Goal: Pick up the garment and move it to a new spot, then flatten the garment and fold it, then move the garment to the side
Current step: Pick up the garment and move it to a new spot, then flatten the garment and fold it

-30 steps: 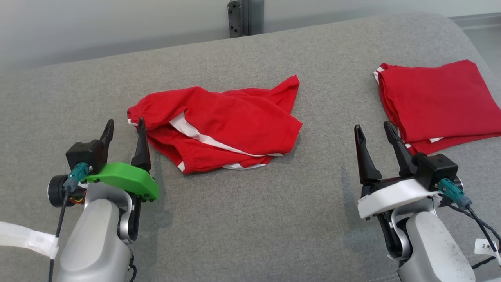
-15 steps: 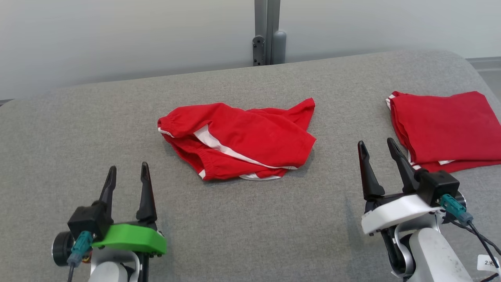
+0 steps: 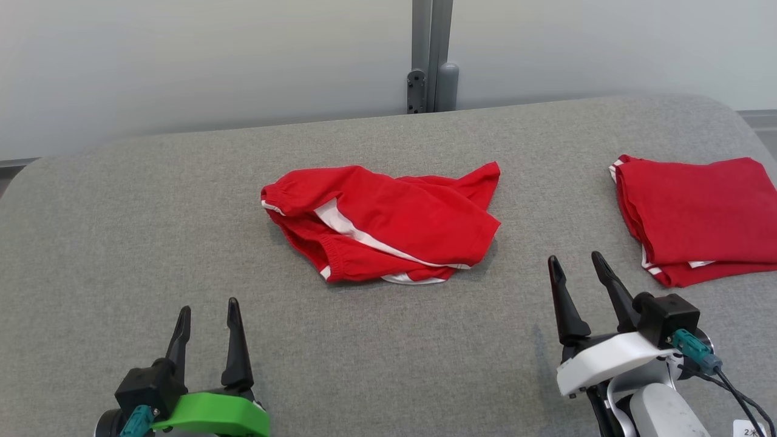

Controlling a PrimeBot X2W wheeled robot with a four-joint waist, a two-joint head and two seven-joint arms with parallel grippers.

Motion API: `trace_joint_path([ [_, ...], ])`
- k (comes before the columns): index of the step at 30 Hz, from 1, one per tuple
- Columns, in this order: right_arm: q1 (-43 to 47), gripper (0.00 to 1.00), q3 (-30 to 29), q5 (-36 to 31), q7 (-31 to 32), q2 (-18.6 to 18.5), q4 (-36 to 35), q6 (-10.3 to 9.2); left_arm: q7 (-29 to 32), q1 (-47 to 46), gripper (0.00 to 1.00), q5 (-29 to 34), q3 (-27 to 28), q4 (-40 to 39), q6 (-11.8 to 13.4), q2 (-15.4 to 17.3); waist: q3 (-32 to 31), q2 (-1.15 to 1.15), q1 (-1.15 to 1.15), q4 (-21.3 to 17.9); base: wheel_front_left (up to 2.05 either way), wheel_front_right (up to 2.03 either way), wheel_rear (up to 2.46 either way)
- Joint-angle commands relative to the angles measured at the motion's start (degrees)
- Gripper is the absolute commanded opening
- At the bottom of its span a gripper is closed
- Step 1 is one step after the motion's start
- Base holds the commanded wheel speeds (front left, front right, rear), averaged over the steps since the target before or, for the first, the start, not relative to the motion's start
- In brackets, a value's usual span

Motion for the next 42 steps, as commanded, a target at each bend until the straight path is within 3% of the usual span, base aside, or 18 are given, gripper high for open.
trace_joint_path([
  [1,0.23,1.0,0.19,0.19,-0.42,-0.1,0.22,-0.08,-0.02,0.61,1.0,0.34,0.26,-0.18,-0.1,-0.04,-0.1,0.0,0.0,0.0,0.0,0.0,0.0],
  [26,1.43,1.0,1.12,0.08,-0.44,-0.1,1.28,-0.08,-0.02,1.68,1.0,1.77,-0.37,1.04,-0.65,-0.32,-0.96,0.0,0.0,1.38,0.0,0.0,0.0],
  [33,-1.76,1.0,2.6,-0.26,-0.01,-0.11,4.84,-0.08,-0.02,-0.46,1.0,1.18,-2.33,0.73,-0.26,-0.3,2.9,0.0,0.0,4.98,0.0,0.0,0.0],
  [42,-11.17,1.0,3.47,-0.28,0.12,-0.11,16.96,-0.08,-0.02,-3.42,1.0,-0.52,-4.04,0.44,0.75,-0.3,9.26,0.0,0.0,11.12,0.0,0.0,0.0],
])
